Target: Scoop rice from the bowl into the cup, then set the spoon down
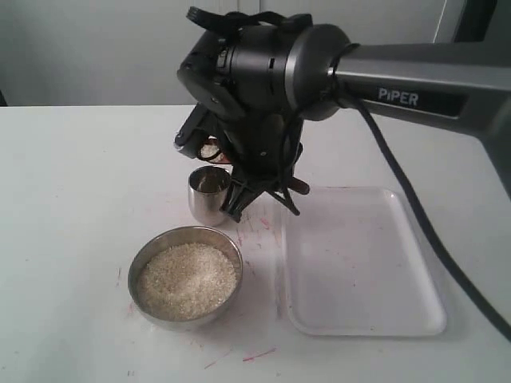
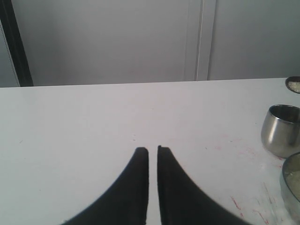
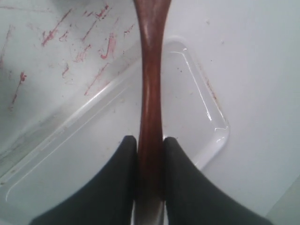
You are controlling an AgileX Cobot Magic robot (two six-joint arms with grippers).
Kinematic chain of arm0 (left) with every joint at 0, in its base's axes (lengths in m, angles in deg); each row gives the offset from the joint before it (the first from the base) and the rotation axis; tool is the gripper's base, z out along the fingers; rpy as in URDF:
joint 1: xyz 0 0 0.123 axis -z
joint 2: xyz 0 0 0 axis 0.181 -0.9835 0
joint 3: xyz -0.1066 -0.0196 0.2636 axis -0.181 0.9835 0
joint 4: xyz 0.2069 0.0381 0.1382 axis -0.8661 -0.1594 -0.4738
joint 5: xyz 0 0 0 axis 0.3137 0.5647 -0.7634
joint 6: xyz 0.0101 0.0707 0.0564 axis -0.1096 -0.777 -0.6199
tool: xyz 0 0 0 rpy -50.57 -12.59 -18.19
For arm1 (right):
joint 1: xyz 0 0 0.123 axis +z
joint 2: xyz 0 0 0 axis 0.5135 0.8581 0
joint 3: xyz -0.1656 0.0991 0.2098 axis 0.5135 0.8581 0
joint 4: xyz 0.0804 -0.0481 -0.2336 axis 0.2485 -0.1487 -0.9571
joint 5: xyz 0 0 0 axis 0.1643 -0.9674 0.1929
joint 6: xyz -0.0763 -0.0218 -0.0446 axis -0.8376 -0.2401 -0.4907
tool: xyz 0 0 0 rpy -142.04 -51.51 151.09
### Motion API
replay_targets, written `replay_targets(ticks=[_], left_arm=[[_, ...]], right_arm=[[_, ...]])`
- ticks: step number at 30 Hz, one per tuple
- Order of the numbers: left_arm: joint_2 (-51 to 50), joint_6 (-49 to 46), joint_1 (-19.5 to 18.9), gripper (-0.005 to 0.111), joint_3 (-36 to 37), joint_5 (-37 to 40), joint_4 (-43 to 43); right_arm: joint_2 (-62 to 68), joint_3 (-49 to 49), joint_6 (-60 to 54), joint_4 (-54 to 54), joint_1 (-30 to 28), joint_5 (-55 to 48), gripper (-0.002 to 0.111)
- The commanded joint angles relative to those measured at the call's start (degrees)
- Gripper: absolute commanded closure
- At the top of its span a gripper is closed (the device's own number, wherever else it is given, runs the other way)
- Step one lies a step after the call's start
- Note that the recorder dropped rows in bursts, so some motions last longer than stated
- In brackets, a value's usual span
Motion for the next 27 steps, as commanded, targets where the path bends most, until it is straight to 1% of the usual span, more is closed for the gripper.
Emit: replay_targets(ticks=[1, 12, 20, 27], left_arm=[[0.08, 0.21, 0.08, 0.092, -0.13, -0.23, 0.21], [0.08, 0.21, 0.08, 0.092, -0.13, -0.23, 0.21], [0.08, 0.21, 0.08, 0.092, -0.13, -0.23, 0.21], [0.08, 0.21, 0.08, 0.092, -0.13, -0.23, 0.21]], right_arm=[[-0.22, 0.86, 1.74, -2.32, 1.17, -0.09, 0.108], [-0.22, 4.09, 3.15, -5.85, 1.17, -0.09, 0.108], [-0.22, 4.32, 3.27, -7.44, 1.17, -0.09, 0.108], [0.35, 4.32, 3.27, -9.75, 2.72, -0.09, 0.108]])
